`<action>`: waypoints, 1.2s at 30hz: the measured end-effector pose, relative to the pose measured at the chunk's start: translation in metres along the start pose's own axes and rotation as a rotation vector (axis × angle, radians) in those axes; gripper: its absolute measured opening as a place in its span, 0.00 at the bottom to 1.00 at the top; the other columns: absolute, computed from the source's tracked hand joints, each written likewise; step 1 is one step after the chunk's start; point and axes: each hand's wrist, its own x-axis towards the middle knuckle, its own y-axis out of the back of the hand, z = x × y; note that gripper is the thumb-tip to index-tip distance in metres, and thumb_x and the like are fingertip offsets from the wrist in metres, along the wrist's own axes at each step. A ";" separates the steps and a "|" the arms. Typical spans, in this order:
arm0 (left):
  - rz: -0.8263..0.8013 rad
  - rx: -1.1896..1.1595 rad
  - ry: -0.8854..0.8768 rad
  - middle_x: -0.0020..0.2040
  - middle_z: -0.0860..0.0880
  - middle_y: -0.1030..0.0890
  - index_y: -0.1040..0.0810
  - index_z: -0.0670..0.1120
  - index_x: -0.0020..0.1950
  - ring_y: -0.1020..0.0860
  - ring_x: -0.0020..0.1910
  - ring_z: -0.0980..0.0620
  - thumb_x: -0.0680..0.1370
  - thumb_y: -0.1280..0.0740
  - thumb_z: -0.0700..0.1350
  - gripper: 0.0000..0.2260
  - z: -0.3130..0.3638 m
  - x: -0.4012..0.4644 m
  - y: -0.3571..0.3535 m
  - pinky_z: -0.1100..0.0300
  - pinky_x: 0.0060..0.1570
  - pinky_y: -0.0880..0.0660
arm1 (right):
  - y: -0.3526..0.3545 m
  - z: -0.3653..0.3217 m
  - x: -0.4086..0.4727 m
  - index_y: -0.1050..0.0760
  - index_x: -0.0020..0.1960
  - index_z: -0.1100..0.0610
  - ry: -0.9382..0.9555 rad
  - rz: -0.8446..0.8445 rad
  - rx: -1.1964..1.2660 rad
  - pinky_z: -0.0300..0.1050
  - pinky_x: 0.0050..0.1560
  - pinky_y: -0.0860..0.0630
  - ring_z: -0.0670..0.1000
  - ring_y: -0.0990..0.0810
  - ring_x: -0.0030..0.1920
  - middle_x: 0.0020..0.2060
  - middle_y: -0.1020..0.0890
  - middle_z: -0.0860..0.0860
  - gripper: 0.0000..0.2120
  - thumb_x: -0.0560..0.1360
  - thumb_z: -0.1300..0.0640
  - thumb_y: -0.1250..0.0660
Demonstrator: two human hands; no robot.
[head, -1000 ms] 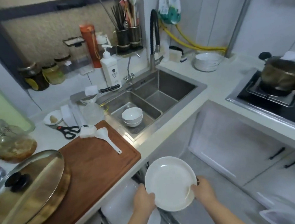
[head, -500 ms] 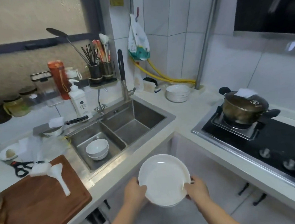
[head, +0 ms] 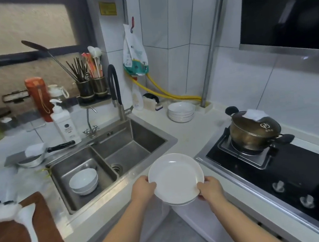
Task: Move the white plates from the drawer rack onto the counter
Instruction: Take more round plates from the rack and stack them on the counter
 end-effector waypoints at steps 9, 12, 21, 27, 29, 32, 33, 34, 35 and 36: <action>-0.034 -0.131 -0.027 0.41 0.42 0.16 0.21 0.46 0.40 0.16 0.43 0.39 0.68 0.38 0.37 0.08 0.052 0.062 -0.001 0.44 0.46 0.18 | -0.011 -0.036 0.058 0.25 0.57 0.61 -0.041 0.070 0.100 0.47 0.35 0.21 0.57 0.21 0.42 0.48 0.21 0.59 0.16 0.71 0.69 0.41; -0.026 -0.151 -0.020 0.44 0.43 0.16 0.21 0.44 0.45 0.17 0.46 0.39 0.67 0.38 0.39 0.10 0.063 0.079 -0.005 0.45 0.49 0.18 | -0.010 -0.049 0.079 0.25 0.53 0.62 -0.037 0.059 0.116 0.43 0.30 0.24 0.56 0.21 0.41 0.47 0.21 0.59 0.13 0.71 0.69 0.41; 0.058 -0.236 0.035 0.41 0.40 0.16 0.22 0.48 0.34 0.17 0.42 0.41 0.60 0.39 0.43 0.08 0.100 0.121 -0.034 0.44 0.48 0.18 | 0.000 -0.085 0.151 0.22 0.50 0.63 0.020 -0.028 0.112 0.57 0.50 0.19 0.61 0.18 0.45 0.46 0.18 0.62 0.12 0.70 0.70 0.40; 0.090 -0.335 0.082 0.35 0.42 0.20 0.22 0.47 0.35 0.22 0.36 0.44 0.64 0.37 0.39 0.06 0.122 0.147 -0.052 0.42 0.50 0.19 | 0.010 -0.118 0.191 0.26 0.46 0.59 0.040 -0.045 0.044 0.46 0.34 0.21 0.57 0.23 0.38 0.38 0.22 0.57 0.08 0.72 0.68 0.40; 0.103 -0.367 0.094 0.34 0.42 0.21 0.22 0.46 0.35 0.23 0.34 0.44 0.62 0.37 0.41 0.06 0.134 0.153 -0.053 0.44 0.49 0.18 | 0.009 -0.127 0.204 0.25 0.47 0.59 0.032 -0.052 0.055 0.49 0.40 0.20 0.57 0.22 0.42 0.38 0.22 0.56 0.09 0.72 0.69 0.40; 0.091 -0.386 0.116 0.31 0.42 0.23 0.22 0.45 0.33 0.25 0.30 0.44 0.68 0.37 0.36 0.07 0.150 0.171 -0.053 0.50 0.42 0.20 | 0.004 -0.138 0.226 0.24 0.46 0.59 0.026 -0.039 0.074 0.44 0.33 0.23 0.57 0.22 0.41 0.39 0.21 0.58 0.09 0.70 0.69 0.39; 0.083 -0.390 0.118 0.30 0.42 0.23 0.22 0.44 0.33 0.25 0.29 0.44 0.68 0.37 0.35 0.07 0.154 0.180 -0.052 0.51 0.40 0.21 | 0.002 -0.142 0.233 0.23 0.45 0.60 0.019 -0.035 0.075 0.43 0.32 0.23 0.56 0.22 0.39 0.38 0.21 0.57 0.09 0.70 0.69 0.39; 0.073 -0.401 0.122 0.28 0.43 0.24 0.22 0.42 0.33 0.26 0.27 0.45 0.66 0.38 0.35 0.06 0.157 0.191 -0.052 0.52 0.38 0.20 | -0.001 -0.146 0.240 0.23 0.43 0.60 0.020 -0.036 0.081 0.42 0.31 0.24 0.56 0.22 0.37 0.37 0.21 0.57 0.08 0.70 0.69 0.39; 0.061 -0.419 0.122 0.25 0.44 0.26 0.23 0.41 0.34 0.28 0.24 0.45 0.66 0.38 0.35 0.05 0.161 0.200 -0.052 0.54 0.35 0.22 | -0.004 -0.150 0.246 0.24 0.41 0.59 0.024 -0.036 0.084 0.42 0.32 0.24 0.55 0.22 0.37 0.37 0.21 0.58 0.08 0.70 0.69 0.39; 0.056 -0.432 0.124 0.24 0.45 0.27 0.23 0.41 0.35 0.29 0.23 0.46 0.67 0.38 0.34 0.05 0.164 0.213 -0.052 0.55 0.34 0.23 | -0.007 -0.154 0.255 0.24 0.40 0.59 0.018 -0.025 0.096 0.43 0.33 0.24 0.56 0.22 0.37 0.38 0.20 0.58 0.09 0.70 0.69 0.39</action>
